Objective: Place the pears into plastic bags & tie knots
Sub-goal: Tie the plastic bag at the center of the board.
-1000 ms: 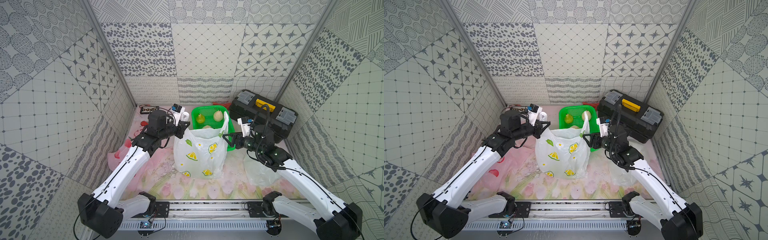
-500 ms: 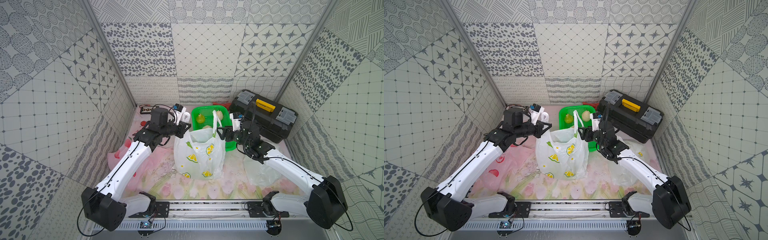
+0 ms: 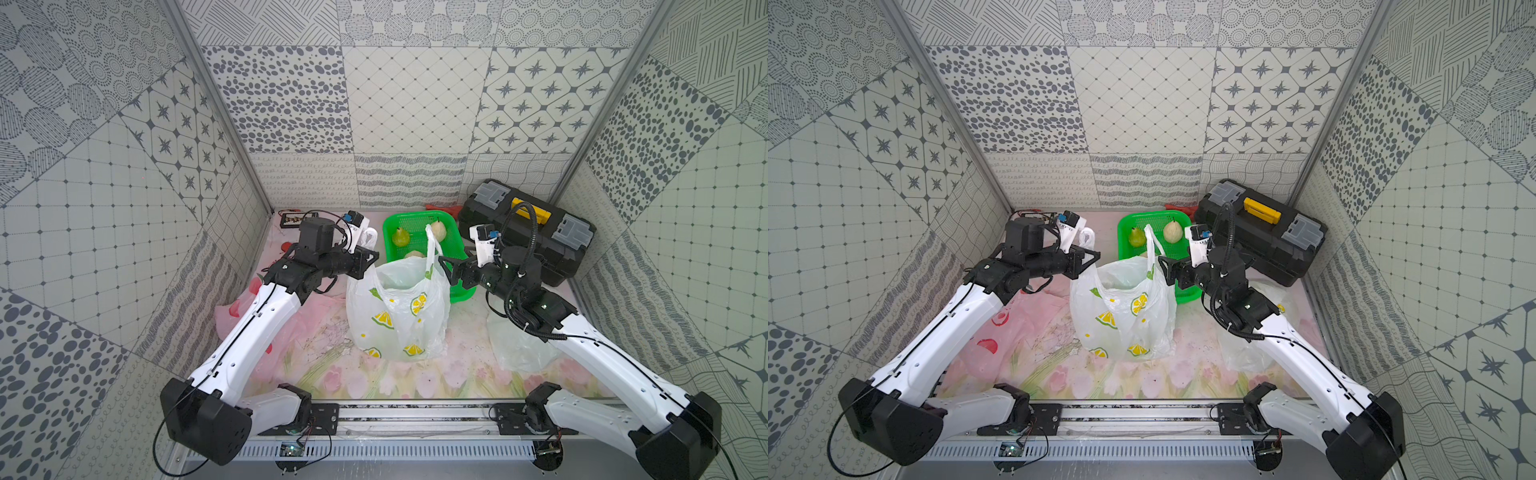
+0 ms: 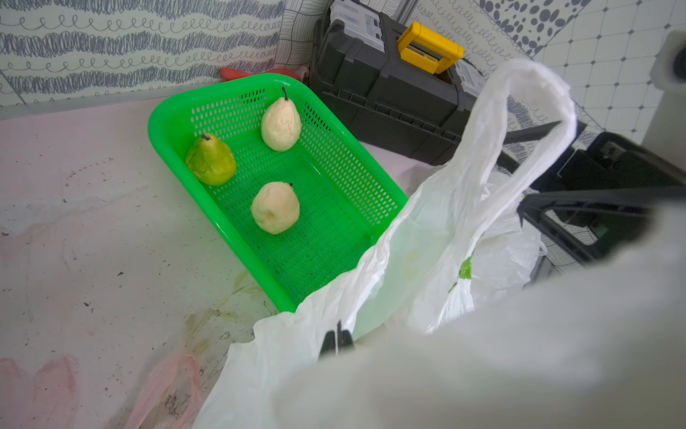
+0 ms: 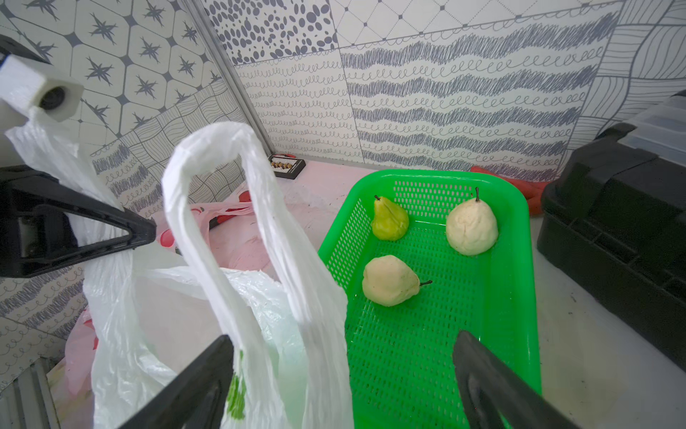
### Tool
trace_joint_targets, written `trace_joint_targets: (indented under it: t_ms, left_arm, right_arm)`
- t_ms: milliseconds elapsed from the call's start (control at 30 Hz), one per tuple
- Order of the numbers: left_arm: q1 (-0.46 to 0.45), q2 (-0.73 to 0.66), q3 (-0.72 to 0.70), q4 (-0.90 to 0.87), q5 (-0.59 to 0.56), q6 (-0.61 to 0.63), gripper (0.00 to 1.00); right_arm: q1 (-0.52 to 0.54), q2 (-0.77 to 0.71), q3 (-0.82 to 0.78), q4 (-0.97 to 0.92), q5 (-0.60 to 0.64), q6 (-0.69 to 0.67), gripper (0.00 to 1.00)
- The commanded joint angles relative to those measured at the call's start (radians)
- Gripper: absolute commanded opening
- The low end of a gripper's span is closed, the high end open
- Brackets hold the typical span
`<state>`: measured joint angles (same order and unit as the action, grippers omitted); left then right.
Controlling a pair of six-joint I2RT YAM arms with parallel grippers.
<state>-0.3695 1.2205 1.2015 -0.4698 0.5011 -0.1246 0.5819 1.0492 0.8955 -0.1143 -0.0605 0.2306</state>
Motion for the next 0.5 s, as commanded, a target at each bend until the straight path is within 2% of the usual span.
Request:
trace_joint_targets:
  t_ms: [0, 300, 467]
  left_arm:
    - [0.014, -0.001, 0.008, -0.021, 0.028, -0.012, 0.01]
    - [0.015, 0.008, 0.007, -0.02, 0.028, -0.029, 0.01]
    - [0.015, 0.007, 0.006, -0.02, 0.029, -0.029, 0.01]
  right_arm:
    - [0.033, -0.005, -0.007, -0.015, 0.041, -0.031, 0.94]
    - [0.1, 0.086, 0.042, 0.029, 0.06, -0.016, 0.96]
    - [0.119, 0.171, 0.085, 0.021, 0.155, -0.004, 0.98]
